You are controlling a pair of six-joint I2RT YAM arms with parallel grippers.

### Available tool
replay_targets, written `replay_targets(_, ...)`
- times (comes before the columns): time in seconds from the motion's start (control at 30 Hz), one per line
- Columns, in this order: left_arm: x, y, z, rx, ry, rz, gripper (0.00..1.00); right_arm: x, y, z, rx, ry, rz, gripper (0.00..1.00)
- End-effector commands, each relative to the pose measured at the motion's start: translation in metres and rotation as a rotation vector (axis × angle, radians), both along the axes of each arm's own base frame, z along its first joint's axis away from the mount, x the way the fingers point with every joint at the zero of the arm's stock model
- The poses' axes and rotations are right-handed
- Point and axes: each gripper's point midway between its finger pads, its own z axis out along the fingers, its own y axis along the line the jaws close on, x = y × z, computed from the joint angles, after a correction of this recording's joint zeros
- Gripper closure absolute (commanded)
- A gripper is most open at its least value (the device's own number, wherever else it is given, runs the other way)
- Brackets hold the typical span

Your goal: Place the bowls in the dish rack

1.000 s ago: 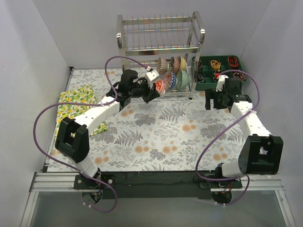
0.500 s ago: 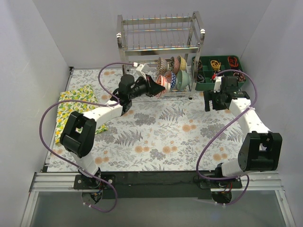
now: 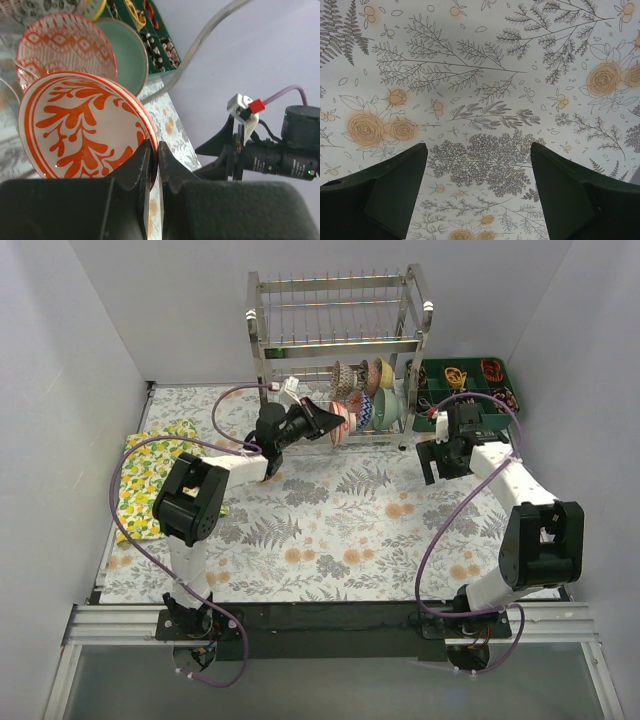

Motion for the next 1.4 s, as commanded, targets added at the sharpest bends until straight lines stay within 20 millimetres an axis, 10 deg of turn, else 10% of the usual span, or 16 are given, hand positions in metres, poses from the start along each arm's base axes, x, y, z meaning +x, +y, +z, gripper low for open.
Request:
replay_targets(0.0,0.026,0.01,0.047,-0.1,-0.105,0.053,1.0,0.015,0.016,0.013,-0.017,-0.052,0.053,0.08)
replay_targets(0.63,0.075,0.002,-0.001,-0.112,-0.063,-0.001,1.0,0.019,0.043,-0.003,-0.01,-0.015,0.118,0.08)
replay_targets(1.37,0.079,0.03,-0.027,-0.039,-0.013,0.08,0.99,0.018,0.057,-0.012,0.006,-0.013,0.143,0.07)
